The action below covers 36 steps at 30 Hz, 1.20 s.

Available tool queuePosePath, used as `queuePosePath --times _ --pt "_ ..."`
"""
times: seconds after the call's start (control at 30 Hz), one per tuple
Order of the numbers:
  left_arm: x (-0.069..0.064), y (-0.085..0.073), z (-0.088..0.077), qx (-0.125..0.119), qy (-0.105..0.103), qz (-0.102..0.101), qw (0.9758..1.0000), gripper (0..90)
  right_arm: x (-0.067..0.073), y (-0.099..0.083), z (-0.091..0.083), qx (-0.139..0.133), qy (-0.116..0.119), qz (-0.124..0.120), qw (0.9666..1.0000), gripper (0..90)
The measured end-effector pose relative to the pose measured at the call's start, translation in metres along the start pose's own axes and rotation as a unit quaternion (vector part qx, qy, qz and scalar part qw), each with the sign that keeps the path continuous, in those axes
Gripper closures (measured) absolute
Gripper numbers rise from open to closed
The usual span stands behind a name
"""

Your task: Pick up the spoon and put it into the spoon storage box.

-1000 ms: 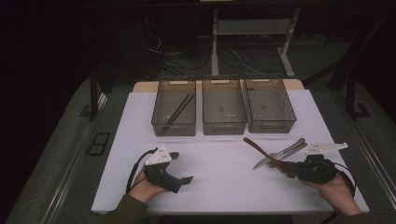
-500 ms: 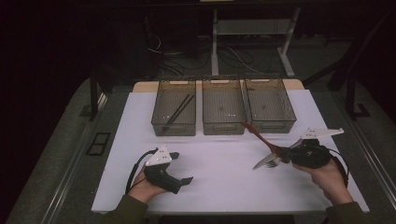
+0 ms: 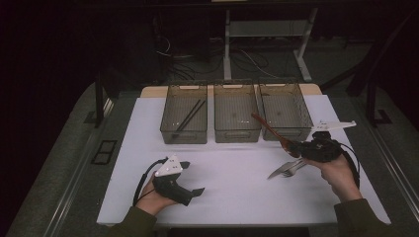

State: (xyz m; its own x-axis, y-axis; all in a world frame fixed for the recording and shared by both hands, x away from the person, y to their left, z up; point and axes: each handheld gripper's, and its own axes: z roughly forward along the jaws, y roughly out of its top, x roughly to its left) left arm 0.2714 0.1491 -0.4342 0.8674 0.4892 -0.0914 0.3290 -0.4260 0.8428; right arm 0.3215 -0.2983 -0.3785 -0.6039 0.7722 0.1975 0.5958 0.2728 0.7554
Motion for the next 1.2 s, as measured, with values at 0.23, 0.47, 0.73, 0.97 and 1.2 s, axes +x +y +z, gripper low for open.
queuePosePath --times 0.23,0.47,0.73,0.97,1.2 --pt "0.000 0.000 0.000 -0.001 0.001 -0.002 1.0000 0.0 0.004 0.013 0.008 -0.009 -0.002 0.002 1.0000 81.9" --pt "0.001 0.000 -0.001 -0.005 0.000 -0.007 1.0000 0.0 0.008 0.031 0.020 -0.003 -0.014 -0.001 0.9999 81.9" --pt "0.000 0.000 0.000 -0.007 0.000 -0.006 1.0000 0.0 0.012 0.054 0.033 0.003 -0.031 -0.006 0.9995 81.9" --pt "0.000 0.000 -0.001 -0.006 0.000 -0.003 1.0000 0.0 0.014 0.077 0.048 0.007 -0.036 -0.005 0.9993 81.8" --pt "0.000 0.000 -0.002 -0.008 0.001 -0.004 1.0000 0.0 0.014 0.091 0.068 0.016 -0.043 -0.002 0.9989 81.8"
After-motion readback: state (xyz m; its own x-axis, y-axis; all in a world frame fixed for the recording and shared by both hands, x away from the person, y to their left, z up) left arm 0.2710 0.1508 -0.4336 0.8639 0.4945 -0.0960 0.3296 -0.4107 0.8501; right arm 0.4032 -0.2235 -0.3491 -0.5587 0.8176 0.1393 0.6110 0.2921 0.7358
